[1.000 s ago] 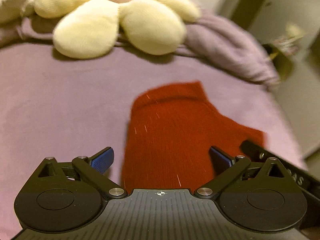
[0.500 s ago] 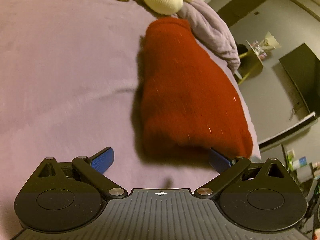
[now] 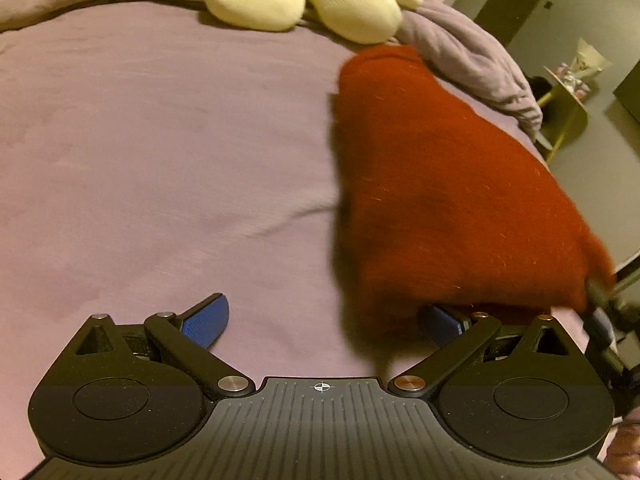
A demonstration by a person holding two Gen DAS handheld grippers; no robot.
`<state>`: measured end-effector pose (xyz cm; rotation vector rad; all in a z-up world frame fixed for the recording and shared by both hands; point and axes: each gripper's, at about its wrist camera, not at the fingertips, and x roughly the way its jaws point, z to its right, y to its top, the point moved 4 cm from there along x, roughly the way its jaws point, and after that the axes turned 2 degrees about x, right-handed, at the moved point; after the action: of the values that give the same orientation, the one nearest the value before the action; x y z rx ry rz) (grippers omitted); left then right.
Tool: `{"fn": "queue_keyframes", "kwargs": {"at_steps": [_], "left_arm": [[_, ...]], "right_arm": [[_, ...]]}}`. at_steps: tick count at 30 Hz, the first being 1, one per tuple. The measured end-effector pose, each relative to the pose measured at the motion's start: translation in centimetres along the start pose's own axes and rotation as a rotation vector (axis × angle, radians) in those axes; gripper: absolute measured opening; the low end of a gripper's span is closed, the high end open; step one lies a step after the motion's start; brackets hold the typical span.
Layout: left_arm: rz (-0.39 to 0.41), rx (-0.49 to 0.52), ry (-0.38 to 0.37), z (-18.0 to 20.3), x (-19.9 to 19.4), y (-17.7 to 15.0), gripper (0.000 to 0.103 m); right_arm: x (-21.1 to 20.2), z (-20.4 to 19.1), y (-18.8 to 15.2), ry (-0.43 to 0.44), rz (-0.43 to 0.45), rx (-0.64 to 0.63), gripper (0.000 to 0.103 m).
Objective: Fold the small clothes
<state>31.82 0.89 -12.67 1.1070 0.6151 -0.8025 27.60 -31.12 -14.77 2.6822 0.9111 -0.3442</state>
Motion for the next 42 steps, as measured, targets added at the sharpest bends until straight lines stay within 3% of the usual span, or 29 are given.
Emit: {"fn": "queue_keyframes", "kwargs": {"at_steps": [1, 2, 3, 4, 6, 8, 11, 14, 17, 20, 21, 23, 24, 26, 28, 34, 42], "left_arm": [[-0.011, 0.007, -0.012, -0.5, -0.1, 0.3, 0.103], [-0.019, 0.01, -0.018, -1.1, -0.3, 0.4, 0.103], [-0.023, 0.013, -0.009, -1.8, -0.7, 0.6, 0.103], [-0.019, 0.009, 0.008, -2.5, -1.3, 0.8, 0.103], [0.004, -0.031, -0.005, -4.5, -2.5, 1.4, 0.103], [0.029, -0.119, -0.082, -6.1, -3.1, 2.6, 0.103], [0.034, -0.202, -0.226, -6.2, -1.5, 4.9, 0.103], [-0.015, -0.219, -0.336, -4.6, 1.7, 6.9, 0.103], [-0.075, -0.225, -0.392, -3.2, 5.1, 8.2, 0.103], [-0.078, -0.239, -0.447, -2.6, 6.7, 8.9, 0.102], [-0.078, -0.252, -0.472, -2.5, 7.1, 9.2, 0.1], [-0.093, -0.28, -0.519, -2.3, 7.8, 9.4, 0.086], [-0.105, -0.297, -0.538, -2.2, 8.2, 9.6, 0.085], [-0.114, -0.284, -0.534, -1.9, 8.8, 9.8, 0.085], [-0.11, -0.285, -0.541, -1.8, 9.2, 10.0, 0.083], [-0.066, -0.245, -0.542, -1.3, 8.2, 10.4, 0.065], [-0.036, -0.23, -0.538, -1.6, 6.1, 10.4, 0.056]], "right_arm": [[-0.2, 0.1, 0.3, -0.098, 0.0, -0.084, 0.014], [-0.3, 0.0, 0.4, -0.18, -0.011, -0.177, 0.028], [-0.6, -0.2, 0.5, -0.219, -0.021, -0.236, 0.038], [-1.1, -0.4, 0.7, -0.234, -0.021, -0.28, 0.054], [-2.1, -0.9, 1.6, -0.243, 0.0, -0.352, 0.066], [-2.5, -1.1, 3.2, -0.224, 0.006, -0.355, 0.088], [-0.8, -0.6, 5.4, -0.116, -0.061, -0.264, 0.099], [3.0, 0.3, 7.1, -0.098, -0.136, -0.191, 0.099], [5.9, 0.7, 8.1, -0.073, -0.202, -0.167, 0.099], [7.8, 0.2, 8.4, -0.078, -0.245, -0.211, 0.099], [8.4, 0.0, 8.5, -0.076, -0.26, -0.227, 0.099], [9.2, -0.2, 8.5, -0.076, -0.282, -0.249, 0.091], [9.8, -0.3, 8.5, -0.066, -0.292, -0.256, 0.088], [11.0, -0.3, 8.5, -0.051, -0.315, -0.241, 0.077], [11.9, -0.3, 8.3, -0.05, -0.316, -0.231, 0.073], [12.0, -0.5, 7.6, -0.06, -0.298, -0.226, 0.061], [11.3, -3.0, 5.9, -0.008, -0.289, -0.188, 0.057]]}}
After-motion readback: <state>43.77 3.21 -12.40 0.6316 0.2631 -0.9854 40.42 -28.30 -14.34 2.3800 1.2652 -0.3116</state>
